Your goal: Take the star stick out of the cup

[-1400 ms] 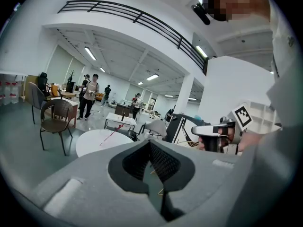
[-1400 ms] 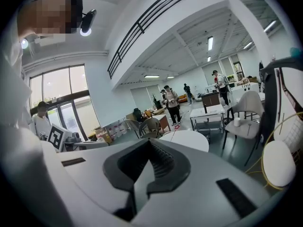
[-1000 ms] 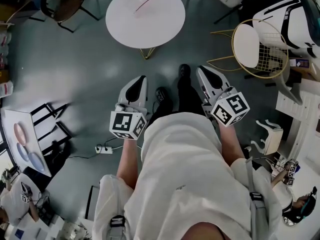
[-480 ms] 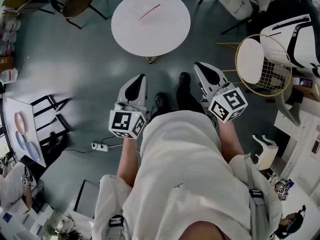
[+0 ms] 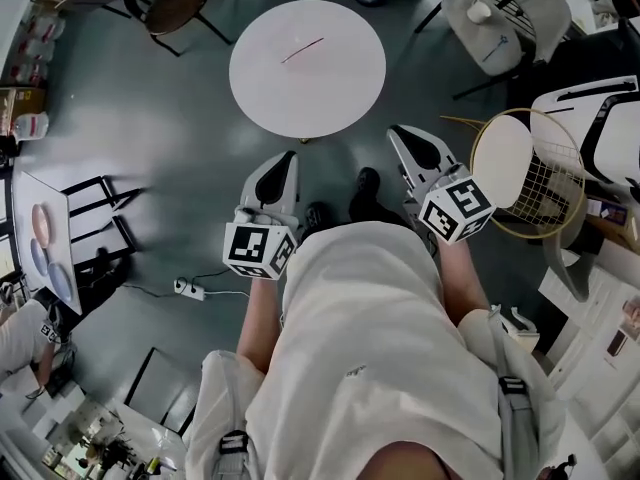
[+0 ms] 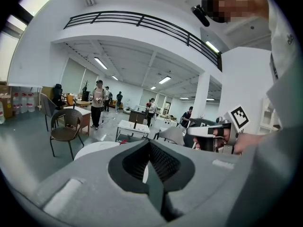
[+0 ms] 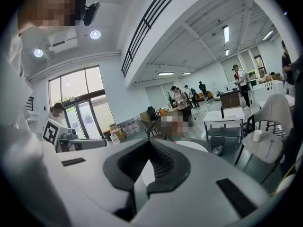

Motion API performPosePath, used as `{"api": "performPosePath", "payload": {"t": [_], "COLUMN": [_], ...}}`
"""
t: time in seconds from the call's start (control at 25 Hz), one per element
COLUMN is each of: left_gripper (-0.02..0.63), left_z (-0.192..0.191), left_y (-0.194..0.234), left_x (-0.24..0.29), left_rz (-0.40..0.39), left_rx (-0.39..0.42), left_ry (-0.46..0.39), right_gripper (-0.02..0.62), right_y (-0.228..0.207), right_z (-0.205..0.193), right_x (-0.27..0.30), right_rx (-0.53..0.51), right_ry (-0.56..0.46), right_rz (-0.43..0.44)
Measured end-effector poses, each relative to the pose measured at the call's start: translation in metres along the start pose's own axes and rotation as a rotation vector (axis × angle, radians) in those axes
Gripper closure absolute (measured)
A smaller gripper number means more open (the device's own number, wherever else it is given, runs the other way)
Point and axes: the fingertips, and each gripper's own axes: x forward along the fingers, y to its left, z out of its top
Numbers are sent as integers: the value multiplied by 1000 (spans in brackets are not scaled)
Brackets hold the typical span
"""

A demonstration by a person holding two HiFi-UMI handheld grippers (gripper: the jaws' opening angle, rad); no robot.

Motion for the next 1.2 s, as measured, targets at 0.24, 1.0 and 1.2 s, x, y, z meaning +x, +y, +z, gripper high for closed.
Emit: {"api": "performPosePath", "payload": {"t": [0.24,1.0,1.2], "left_gripper": [597,597,597], "left_z": [3,-7,-7], "left_y": [-12,-18,-12], "left_x": [25,46,62], "left_rz": [87,162,122], "left_rx": [-3,-26,-29], "left_ry": [-4,48,57], "right_gripper": [589,589,589], "right_y": [-38,-63,-68], "right_z": [5,-13,-8], "right_x": [1,11,12], "right_rx": [4,44,46], "right_ry": [27,111,103], "right_rz": [48,125,85]}}
